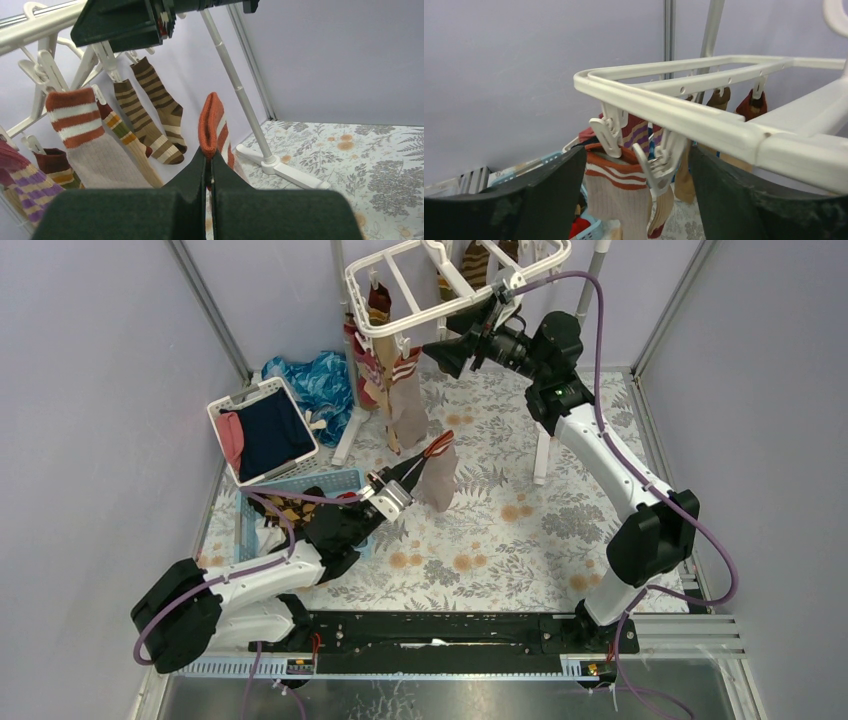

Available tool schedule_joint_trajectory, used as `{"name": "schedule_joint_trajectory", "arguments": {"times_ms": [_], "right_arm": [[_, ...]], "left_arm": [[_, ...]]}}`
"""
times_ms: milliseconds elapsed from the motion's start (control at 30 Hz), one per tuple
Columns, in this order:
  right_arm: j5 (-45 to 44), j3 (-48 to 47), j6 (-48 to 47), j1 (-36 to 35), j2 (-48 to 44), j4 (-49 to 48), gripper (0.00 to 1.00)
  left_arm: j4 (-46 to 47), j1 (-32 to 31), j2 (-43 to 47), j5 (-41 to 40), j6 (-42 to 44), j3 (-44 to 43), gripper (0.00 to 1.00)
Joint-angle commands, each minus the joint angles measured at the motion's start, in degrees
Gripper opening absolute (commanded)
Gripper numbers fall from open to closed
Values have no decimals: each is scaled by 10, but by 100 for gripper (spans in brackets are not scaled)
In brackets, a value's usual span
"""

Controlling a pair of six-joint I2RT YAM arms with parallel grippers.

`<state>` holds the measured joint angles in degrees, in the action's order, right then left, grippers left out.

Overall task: Clip the socks to the hanger
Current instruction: Open the clamp at the hanger.

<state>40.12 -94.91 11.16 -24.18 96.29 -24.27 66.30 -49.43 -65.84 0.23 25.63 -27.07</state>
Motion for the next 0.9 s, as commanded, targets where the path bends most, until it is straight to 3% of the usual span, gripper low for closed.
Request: {"name": "schedule_joint_trajectory", "arguments": {"times_ms": [0, 267, 667, 767, 867], "right_arm": [[12, 26, -11, -3, -28, -20, 87], [31, 113, -32, 22, -91, -4, 99], [88, 261, -66, 81, -213, 58, 100], [170, 237, -191, 92, -232, 203, 100], [225, 141, -379, 94, -216, 537, 100]], "left_arm": [[-6, 4, 19, 28, -26, -1, 0], [-43, 5, 35, 63, -78, 1, 0], [-76, 4, 58, 113, -155, 6, 0], [-84, 4, 65, 140, -180, 7, 0], [-86, 5, 70, 175, -210, 9, 0]]}}
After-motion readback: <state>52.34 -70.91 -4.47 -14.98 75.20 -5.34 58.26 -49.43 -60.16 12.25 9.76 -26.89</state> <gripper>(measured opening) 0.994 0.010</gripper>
